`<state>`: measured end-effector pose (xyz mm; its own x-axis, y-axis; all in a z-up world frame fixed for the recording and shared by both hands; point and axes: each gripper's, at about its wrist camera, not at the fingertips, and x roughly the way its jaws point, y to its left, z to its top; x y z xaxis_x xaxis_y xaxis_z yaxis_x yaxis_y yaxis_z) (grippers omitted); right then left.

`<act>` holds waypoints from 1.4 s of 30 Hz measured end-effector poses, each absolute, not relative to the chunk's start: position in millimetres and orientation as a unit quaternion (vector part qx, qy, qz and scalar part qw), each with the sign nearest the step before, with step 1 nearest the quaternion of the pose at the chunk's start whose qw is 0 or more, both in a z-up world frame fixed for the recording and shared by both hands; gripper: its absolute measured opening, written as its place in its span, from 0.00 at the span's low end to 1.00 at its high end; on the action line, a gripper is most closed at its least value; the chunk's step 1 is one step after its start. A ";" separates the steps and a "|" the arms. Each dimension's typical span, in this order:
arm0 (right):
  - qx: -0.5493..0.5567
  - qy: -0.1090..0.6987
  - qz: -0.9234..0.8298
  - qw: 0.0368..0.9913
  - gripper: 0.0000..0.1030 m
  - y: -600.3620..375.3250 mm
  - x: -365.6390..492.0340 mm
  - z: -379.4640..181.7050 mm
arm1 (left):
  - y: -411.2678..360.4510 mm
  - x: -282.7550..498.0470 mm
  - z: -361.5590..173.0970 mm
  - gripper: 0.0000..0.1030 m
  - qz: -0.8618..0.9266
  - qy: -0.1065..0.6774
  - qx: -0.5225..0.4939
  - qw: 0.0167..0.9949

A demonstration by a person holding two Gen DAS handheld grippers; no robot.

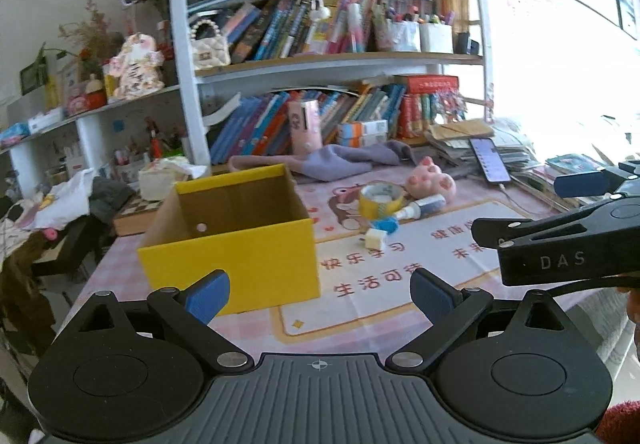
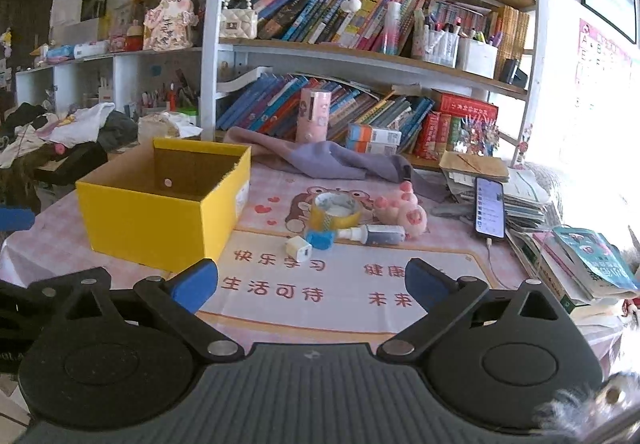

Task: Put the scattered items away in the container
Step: 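Withdraw both tools from the box back toward the remaining items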

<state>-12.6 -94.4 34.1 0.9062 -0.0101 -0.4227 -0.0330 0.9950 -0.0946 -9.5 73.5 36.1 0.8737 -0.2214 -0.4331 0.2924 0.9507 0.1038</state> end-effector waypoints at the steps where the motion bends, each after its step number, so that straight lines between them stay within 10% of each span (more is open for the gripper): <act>1: -0.050 0.218 0.003 0.975 1.00 -97.2 -12.3 33.7 | 70.3 -7.4 35.4 0.96 -0.137 0.214 0.082 0.964; 42: -0.029 0.346 -0.003 0.938 0.99 -231.9 175.6 -11.0 | -51.2 178.5 -9.4 0.95 -0.135 0.302 0.073 0.941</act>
